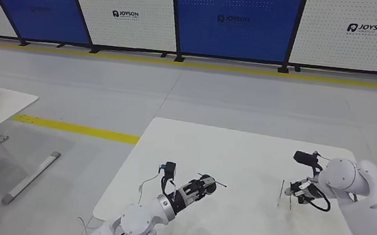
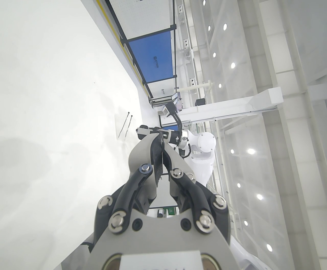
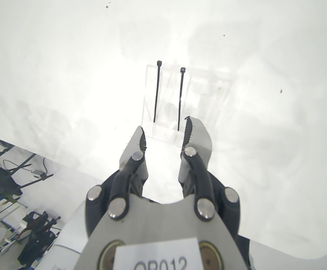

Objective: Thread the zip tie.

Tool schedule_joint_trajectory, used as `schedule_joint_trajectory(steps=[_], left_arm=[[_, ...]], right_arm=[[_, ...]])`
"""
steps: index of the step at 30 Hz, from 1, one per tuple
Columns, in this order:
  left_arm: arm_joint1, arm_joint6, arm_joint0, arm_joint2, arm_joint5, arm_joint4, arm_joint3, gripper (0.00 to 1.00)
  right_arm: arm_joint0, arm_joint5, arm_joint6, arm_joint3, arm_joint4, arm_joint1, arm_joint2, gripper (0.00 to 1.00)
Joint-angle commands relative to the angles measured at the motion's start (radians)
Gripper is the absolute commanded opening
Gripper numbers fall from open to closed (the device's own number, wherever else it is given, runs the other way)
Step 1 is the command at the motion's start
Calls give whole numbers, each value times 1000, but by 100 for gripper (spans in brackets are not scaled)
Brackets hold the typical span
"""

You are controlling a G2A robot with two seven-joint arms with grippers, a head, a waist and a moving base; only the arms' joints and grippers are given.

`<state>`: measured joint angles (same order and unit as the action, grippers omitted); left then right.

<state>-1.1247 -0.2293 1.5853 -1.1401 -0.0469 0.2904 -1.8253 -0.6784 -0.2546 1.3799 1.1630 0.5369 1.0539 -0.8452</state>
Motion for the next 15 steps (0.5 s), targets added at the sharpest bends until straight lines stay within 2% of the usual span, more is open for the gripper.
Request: schedule_joint_trajectory(steps=[1,10,12,14,15], left_arm=[[0,0,0,0,0,0,0,0],[0,0,0,0,0,0,0,0],[0,0,0,0,0,0,0,0],[0,0,0,0,0,0,0,0],[0,0,0,0,0,0,0,0]], right_arm=[[9,-9,-3,-19,7,6,12,28],[45,-12,-27,-104,1,37,57,22],[56,-6,-34,-132,-4,46,69,25],[70,-10,-43,-163,-4,56,82,19],[76,-14,-46,-176,-4,61,88,20]])
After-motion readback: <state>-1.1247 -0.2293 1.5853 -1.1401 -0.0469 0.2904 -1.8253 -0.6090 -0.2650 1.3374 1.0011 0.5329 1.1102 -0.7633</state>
